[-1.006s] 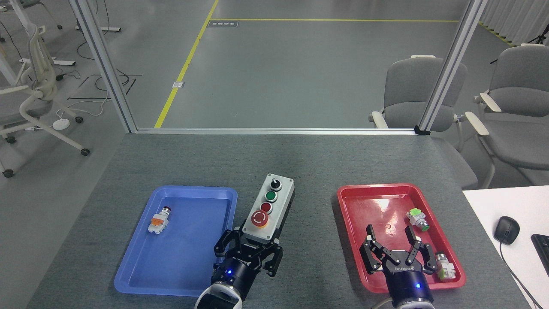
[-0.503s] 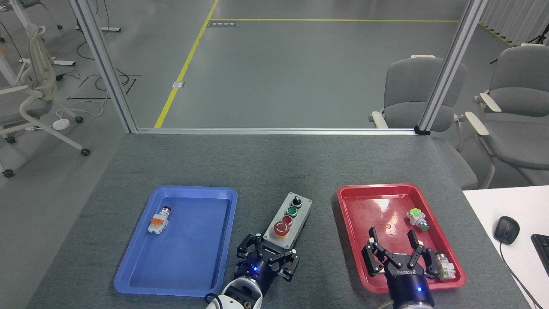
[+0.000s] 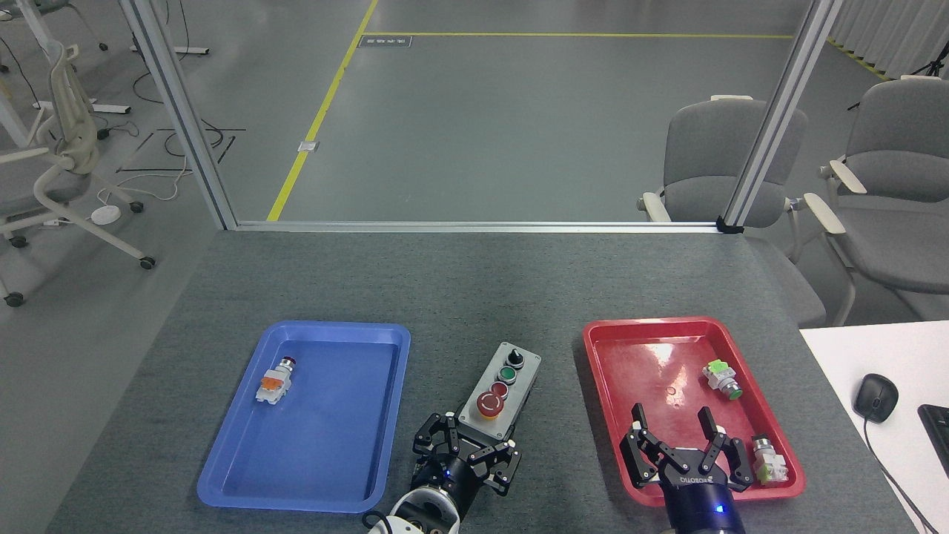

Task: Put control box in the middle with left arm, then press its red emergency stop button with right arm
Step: 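Push the control box farther toward the red tray with the left gripper, then release the box and withdraw the left gripper over the blue tray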

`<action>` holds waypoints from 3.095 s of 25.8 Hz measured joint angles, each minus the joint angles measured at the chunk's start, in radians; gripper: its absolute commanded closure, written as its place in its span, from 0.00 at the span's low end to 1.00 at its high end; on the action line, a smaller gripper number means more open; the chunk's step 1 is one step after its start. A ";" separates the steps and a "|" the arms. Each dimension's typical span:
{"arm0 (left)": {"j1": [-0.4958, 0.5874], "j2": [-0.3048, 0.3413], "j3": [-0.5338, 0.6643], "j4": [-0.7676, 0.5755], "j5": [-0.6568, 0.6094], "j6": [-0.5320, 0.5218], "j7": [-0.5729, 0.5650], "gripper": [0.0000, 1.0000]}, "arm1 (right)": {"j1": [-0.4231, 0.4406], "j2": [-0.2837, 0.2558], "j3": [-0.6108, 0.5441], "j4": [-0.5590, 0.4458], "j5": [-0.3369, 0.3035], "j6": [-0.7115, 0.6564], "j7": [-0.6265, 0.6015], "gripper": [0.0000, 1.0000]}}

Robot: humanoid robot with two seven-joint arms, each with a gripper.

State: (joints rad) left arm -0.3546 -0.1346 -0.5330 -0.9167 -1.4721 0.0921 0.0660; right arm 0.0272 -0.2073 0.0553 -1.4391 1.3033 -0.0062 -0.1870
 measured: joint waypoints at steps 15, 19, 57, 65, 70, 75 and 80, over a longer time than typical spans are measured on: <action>0.005 0.000 -0.013 -0.075 0.004 0.059 -0.008 0.18 | 0.000 0.001 0.006 0.000 0.000 0.000 0.000 0.04; 0.022 0.000 -0.028 -0.106 0.003 0.061 -0.006 0.18 | 0.000 0.000 0.011 0.000 0.000 0.000 0.000 0.04; 0.227 0.204 0.068 -0.440 0.050 -0.017 -0.027 0.02 | 0.000 0.019 0.095 0.003 0.009 -0.116 -0.002 1.00; 0.223 0.209 0.332 -0.454 0.153 -0.075 -0.009 0.02 | -0.001 0.042 0.156 0.002 0.086 -0.127 0.001 1.00; 0.224 0.217 0.431 -0.474 0.232 -0.080 -0.008 0.02 | -0.010 0.069 0.183 0.010 0.120 -0.118 0.038 1.00; 0.238 0.228 0.466 -0.503 0.246 -0.085 -0.008 0.02 | -0.053 0.105 0.235 0.071 0.147 -0.078 0.047 1.00; 0.244 0.242 0.471 -0.508 0.220 -0.094 0.024 0.02 | -0.099 0.120 0.269 0.134 0.152 -0.044 0.048 1.00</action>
State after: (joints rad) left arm -0.1109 0.1076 -0.0620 -1.4245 -1.2521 -0.0017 0.0903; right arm -0.0720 -0.0873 0.3246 -1.3046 1.4555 -0.0506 -0.1392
